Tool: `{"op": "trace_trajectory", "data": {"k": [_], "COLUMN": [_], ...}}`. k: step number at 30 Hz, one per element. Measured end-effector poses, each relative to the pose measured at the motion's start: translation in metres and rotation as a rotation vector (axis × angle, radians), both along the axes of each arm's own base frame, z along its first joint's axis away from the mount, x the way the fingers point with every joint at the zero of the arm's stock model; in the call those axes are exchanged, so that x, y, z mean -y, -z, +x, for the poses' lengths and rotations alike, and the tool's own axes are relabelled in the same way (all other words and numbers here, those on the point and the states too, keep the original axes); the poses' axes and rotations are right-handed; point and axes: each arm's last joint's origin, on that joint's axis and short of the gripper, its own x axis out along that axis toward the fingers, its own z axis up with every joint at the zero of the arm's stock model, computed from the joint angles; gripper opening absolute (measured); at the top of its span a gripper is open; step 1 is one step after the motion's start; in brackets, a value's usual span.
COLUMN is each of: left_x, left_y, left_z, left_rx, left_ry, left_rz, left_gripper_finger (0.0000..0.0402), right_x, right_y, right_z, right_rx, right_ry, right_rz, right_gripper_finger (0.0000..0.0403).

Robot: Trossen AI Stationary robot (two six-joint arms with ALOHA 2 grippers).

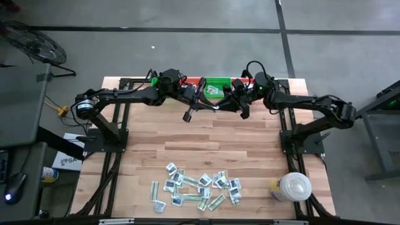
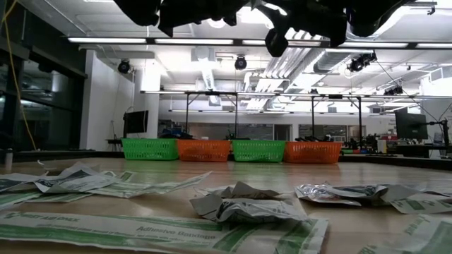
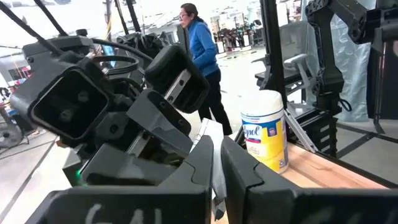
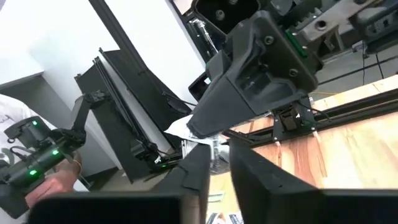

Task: Pick & Place First Aid Supplies
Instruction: Put the gray towelette pack in the left orange bin

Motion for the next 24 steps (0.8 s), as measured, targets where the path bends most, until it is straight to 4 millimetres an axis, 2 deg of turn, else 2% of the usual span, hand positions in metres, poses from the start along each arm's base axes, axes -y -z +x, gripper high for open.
{"op": "trace_trajectory", "data": {"k": [6, 10, 16, 24], "left_x": [-0.006, -0.023, -0.058, -0.095], "left_y": [0.0, 0.001, 0.011, 0.046], "left_z": [-0.002, -0.008, -0.022, -0.046], "left_rx": [-0.001, -0.012, -0.1, -0.435], "left_ry": [-0.005, -0.046, -0.147, -0.466], "left_rz": [0.001, -0.002, -0.005, 0.033], "left_gripper_finger": [0.0004, 0.0004, 0.0003, 0.0003], "right_x": [0.003, 0.011, 0.028, 0.045], "right_y": [-0.001, 0.001, 0.008, 0.02], "right_z": [-0.002, -0.006, -0.018, -0.03], "right_rx": [-0.007, -0.024, -0.112, -0.243], "right_ry": [0.002, 0.018, 0.16, 0.432], "right_rz": [0.016, 0.029, 0.023, -0.05], "right_gripper_finger": [0.013, 0.0164, 0.0172, 0.0166]}}
